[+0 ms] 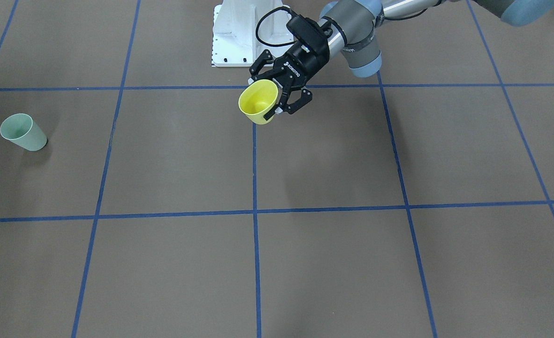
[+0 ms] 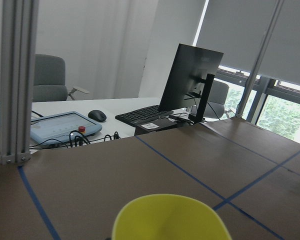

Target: Transfer and stack yellow cup on green cup

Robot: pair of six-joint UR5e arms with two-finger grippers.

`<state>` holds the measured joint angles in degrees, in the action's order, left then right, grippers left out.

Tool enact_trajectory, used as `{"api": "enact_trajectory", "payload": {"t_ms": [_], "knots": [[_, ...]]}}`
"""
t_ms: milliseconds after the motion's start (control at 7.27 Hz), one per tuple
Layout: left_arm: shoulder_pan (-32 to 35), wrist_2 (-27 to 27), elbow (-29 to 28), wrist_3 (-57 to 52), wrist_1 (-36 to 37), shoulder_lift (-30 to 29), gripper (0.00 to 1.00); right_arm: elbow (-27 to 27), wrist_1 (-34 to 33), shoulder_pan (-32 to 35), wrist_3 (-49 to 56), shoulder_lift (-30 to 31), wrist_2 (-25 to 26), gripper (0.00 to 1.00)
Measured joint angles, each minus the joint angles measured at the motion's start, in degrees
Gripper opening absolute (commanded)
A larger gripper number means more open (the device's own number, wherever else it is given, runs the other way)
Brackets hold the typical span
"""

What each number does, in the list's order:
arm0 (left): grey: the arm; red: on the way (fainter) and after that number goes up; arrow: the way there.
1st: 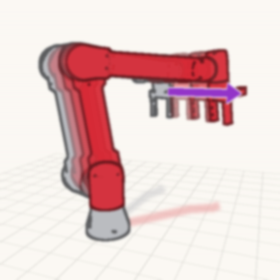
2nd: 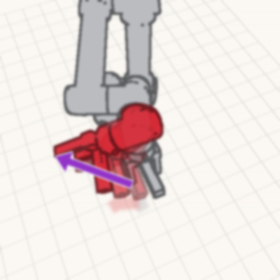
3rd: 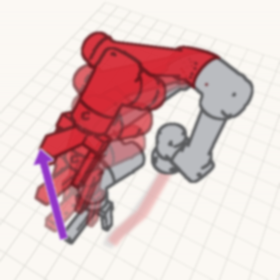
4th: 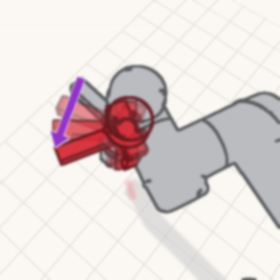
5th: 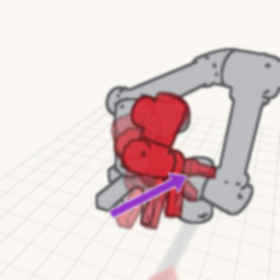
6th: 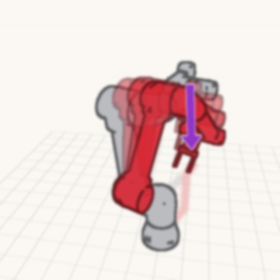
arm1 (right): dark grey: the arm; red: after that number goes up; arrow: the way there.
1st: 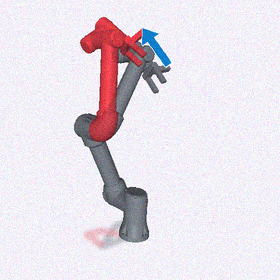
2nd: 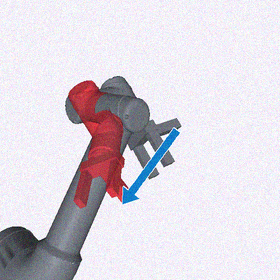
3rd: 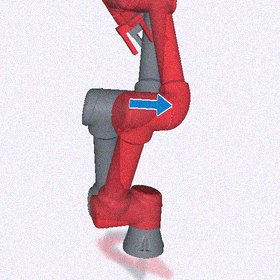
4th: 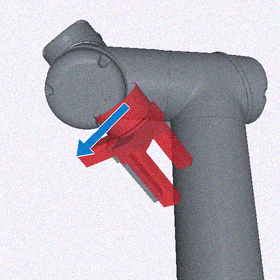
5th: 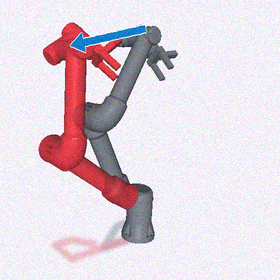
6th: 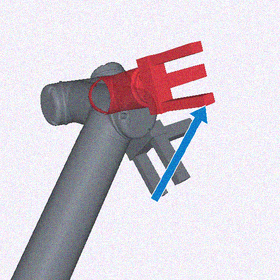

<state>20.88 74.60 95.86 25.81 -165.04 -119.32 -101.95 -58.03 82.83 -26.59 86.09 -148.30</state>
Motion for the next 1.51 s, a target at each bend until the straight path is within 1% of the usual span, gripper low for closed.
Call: {"api": "enact_trajectory", "payload": {"t_ms": [138,275,412,550,688,962,1238,1512], "knots": [[0.0,1.6,0.0,-3.9,0.1,-1.5,0.0,-0.5,-0.1,-4.1,-8.1,-4.3,1.5,0.99],[0.0,2.5,-0.1,-5.7,0.3,-2.3,0.0,-1.6,-0.2,-9.0,-16.0,-8.0,4.5,0.99],[0.1,2.9,-0.4,-6.4,0.4,-2.7,0.0,-3.1,-1.5,-13.7,-22.4,-11.5,7.1,1.0],[0.1,3.0,-0.8,-6.8,0.4,-2.8,0.0,-4.8,-4.8,-18.1,-27.5,-15.5,8.7,1.0],[0.1,3.0,-1.4,-7.0,0.4,-2.8,0.0,-6.1,-8.7,-22.1,-30.7,-19.3,10.3,1.0],[0.1,3.0,-2.3,-7.1,0.3,-2.9,0.0,-7.6,-15.4,-30.2,-36.8,-25.6,17.0,0.99],[0.1,2.8,-3.0,-7.0,0.2,-2.9,0.0,-8.0,-21.9,-35.3,-42.0,-30.9,21.1,0.99],[0.1,2.7,-3.3,-7.0,0.1,-2.9,0.0,-7.9,-27.7,-39.6,-43.3,-34.2,25.1,0.99]]}}
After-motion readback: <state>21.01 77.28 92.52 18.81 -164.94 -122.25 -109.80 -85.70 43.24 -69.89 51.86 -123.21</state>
